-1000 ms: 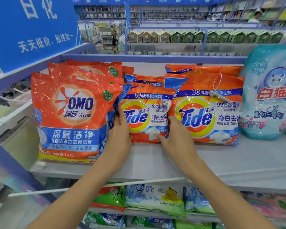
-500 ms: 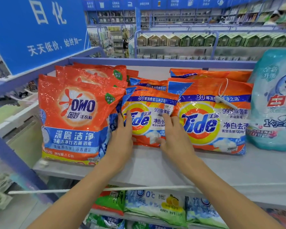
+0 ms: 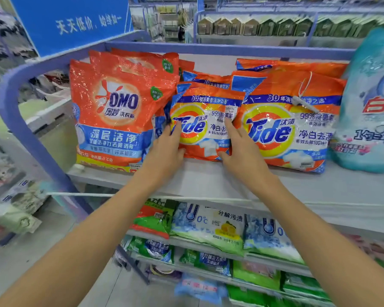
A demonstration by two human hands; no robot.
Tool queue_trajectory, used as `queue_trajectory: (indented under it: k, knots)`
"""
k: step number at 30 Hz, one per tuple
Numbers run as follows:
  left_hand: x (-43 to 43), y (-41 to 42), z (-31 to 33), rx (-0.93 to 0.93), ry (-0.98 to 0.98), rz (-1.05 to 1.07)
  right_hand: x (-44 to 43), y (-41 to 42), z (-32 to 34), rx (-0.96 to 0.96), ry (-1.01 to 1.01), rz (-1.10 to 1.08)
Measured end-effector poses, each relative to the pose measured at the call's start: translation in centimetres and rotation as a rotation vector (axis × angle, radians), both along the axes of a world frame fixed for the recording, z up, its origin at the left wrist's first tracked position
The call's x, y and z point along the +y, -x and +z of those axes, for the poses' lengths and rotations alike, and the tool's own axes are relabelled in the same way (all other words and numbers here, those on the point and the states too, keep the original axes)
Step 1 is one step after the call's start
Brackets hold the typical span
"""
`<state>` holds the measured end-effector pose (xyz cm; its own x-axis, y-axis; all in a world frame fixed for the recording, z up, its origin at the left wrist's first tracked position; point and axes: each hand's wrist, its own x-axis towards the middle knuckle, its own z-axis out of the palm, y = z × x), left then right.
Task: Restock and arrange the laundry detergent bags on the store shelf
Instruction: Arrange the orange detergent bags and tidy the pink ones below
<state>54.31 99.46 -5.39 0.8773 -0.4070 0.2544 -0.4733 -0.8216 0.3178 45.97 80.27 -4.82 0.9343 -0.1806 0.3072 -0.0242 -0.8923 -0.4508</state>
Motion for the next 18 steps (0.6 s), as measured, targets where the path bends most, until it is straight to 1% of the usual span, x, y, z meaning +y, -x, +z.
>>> queue_trajectory:
  k: [4,7,10,15,18]
  knots:
    - [1.7,1.8,1.1,0.034,-0.048,-0.082,0.8,2.7,0.6,0.057,0.016,-0.034]
    - [3.9,4.6,1.8,0.023,-0.003,-0.142,1.6,6.0,0.9,0.061,0.007,-0.085]
    - [6.7,8.1,1.8,-0.013,0.001,-0.166,3.0,9.6,0.7,0.079,0.055,-0.128]
    - [10.7,13.7,-0.5,-0.118,-0.058,-0.174,6.4,15.8,-0.7,0.105,0.131,-0.211]
    - [12.7,16.0,-2.7,-0.113,-0.105,-0.173,8.3,19.8,-1.8,0.152,0.16,-0.23]
